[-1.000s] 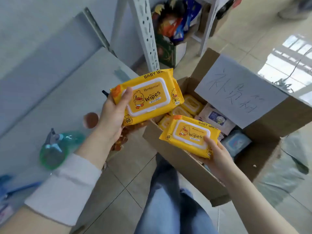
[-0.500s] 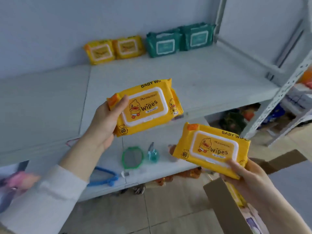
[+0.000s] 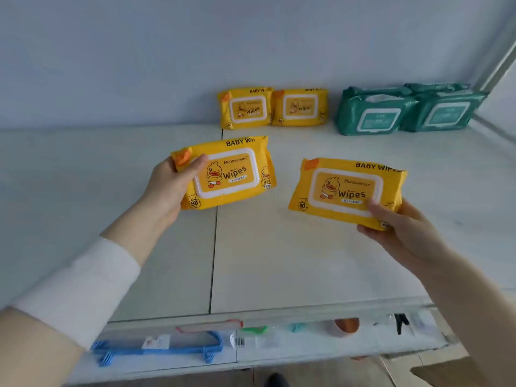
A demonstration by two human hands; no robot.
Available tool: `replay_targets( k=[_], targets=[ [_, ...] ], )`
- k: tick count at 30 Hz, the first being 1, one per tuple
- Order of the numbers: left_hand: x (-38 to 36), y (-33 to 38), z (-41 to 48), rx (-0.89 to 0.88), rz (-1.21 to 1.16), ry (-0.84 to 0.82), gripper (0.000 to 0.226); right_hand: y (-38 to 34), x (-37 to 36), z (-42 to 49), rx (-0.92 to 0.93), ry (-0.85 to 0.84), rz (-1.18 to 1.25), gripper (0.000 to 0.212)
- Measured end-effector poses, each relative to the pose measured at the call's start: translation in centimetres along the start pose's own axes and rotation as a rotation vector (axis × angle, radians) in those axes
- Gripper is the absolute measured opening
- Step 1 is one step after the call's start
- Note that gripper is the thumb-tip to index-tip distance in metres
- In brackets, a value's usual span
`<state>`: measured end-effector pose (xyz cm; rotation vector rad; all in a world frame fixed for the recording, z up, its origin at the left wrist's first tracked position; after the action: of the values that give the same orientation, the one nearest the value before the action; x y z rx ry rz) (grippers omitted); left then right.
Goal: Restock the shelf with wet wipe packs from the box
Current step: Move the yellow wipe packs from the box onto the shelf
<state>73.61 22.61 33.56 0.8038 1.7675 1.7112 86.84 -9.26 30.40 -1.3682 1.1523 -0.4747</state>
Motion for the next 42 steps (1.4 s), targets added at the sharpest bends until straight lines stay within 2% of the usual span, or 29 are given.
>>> replay_targets(
  k=[6,10,12,14,15,17,20,27,34,37,39,42],
  targets=[
    [-3.3,-0.3,11.0,-0.048,0.04,0.0,0.007,-2.3,-1.7,14.1,0.031,-0.075,-0.11,0.093],
    [-5.3,-0.9,18.0,-0.117,0.177,0.004,0.006,-3.4,-2.1,22.3,0.091,-0.069,-0.253,0.092],
    [-5.8,-1.3,20.6,-0.141,0.252,0.036,0.009,-3.8,-2.2,25.2,0.149,0.01,-0.381,0.074],
    [-6.2,-1.5,22.5,-0.18,0.356,0.076,0.025,-4.3,-1.8,27.4,0.23,0.172,-0.531,0.048],
    [-6.4,-1.5,23.3,-0.207,0.41,0.101,0.033,-4.6,-1.8,28.1,0.271,0.235,-0.599,0.045],
    [-6.6,-1.2,24.4,-0.248,0.496,0.147,0.046,-4.7,-2.1,29.0,0.326,0.283,-0.693,0.046],
    [-6.4,-1.1,25.6,-0.249,0.608,0.187,0.049,-4.5,-2.1,29.8,0.357,0.336,-0.746,0.048],
    [-6.9,-2.0,26.6,-0.177,0.482,0.111,0.052,-3.5,-2.9,30.1,0.339,0.498,-0.72,0.071],
    [-7.5,-1.9,26.2,-0.208,0.451,0.215,0.054,-2.8,-4.3,30.3,0.321,0.625,-0.805,0.066],
    [-7.9,-1.7,25.7,-0.2,0.463,0.222,0.063,-2.4,-5.2,30.0,0.341,0.61,-0.863,0.068],
    [-8.1,-1.5,24.8,-0.171,0.459,0.239,0.081,-2.0,-6.0,29.2,0.374,0.555,-0.969,0.071],
    [-8.3,-1.0,21.8,-0.195,0.669,0.259,0.089,-1.4,-6.9,27.0,0.349,0.411,-1.154,0.073]
  ],
)
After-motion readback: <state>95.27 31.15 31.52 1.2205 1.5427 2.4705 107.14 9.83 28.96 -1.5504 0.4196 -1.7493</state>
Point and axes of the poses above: each hand's wrist, its own z-axis towards the middle knuckle, its own x-axis out of the back of the hand, y = z × x, the point moved 5 cm from there along z, towards the middle knuckle, and after that the axes turned 3 degrees about z, right-handed, at the moved point
